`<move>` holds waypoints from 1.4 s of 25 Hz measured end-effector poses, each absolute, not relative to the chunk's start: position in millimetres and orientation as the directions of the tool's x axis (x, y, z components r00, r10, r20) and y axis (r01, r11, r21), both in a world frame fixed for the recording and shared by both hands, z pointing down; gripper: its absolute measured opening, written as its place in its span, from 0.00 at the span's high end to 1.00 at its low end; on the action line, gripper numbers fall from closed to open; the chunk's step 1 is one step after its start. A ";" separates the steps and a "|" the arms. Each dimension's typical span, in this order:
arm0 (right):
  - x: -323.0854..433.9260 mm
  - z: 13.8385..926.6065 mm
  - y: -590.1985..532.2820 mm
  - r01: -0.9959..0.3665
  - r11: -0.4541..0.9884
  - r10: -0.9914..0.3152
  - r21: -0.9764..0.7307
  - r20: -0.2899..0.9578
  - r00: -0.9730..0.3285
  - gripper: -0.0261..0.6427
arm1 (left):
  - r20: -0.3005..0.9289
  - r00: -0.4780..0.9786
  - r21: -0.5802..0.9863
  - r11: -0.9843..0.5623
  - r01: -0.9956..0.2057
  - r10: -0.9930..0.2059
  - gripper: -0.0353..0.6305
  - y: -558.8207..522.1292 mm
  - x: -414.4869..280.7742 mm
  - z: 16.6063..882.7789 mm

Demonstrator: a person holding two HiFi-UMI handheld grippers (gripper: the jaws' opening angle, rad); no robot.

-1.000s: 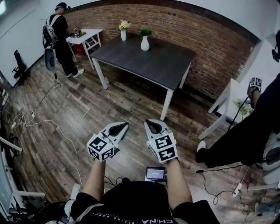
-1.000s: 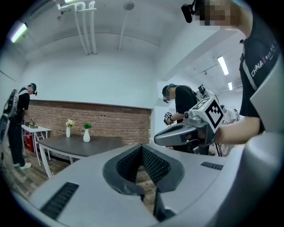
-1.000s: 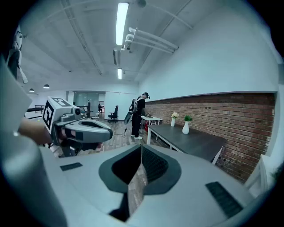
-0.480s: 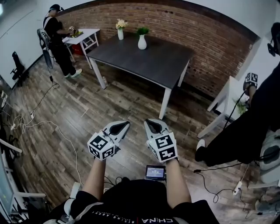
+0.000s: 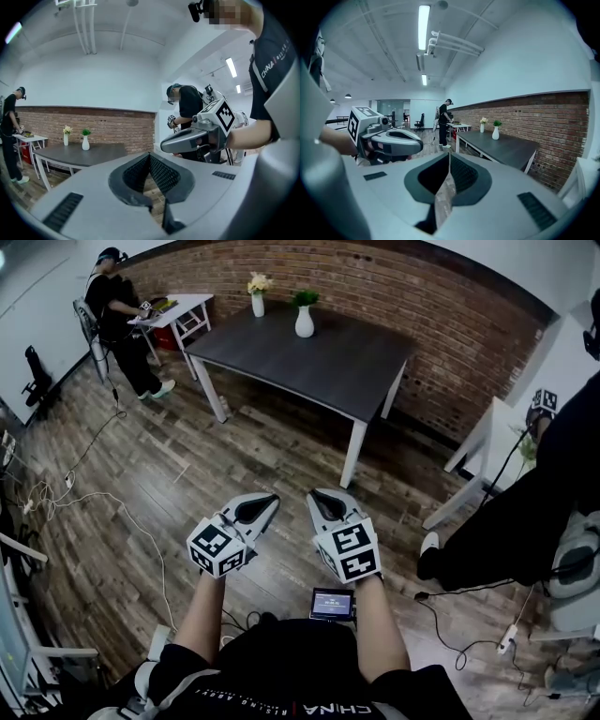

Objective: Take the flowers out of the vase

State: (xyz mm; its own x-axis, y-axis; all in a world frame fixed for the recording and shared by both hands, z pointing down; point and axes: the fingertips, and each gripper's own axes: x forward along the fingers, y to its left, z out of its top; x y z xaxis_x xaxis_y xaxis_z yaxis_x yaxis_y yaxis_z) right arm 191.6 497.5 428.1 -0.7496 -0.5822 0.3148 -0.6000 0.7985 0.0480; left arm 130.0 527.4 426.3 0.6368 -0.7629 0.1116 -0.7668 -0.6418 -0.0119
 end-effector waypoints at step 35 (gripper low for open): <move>277.5 466.5 451.1 -0.598 0.801 -0.560 -0.003 0.348 -0.752 0.94 | 0.161 0.580 0.033 -0.583 -0.811 -0.798 0.94 486.3 203.5 454.1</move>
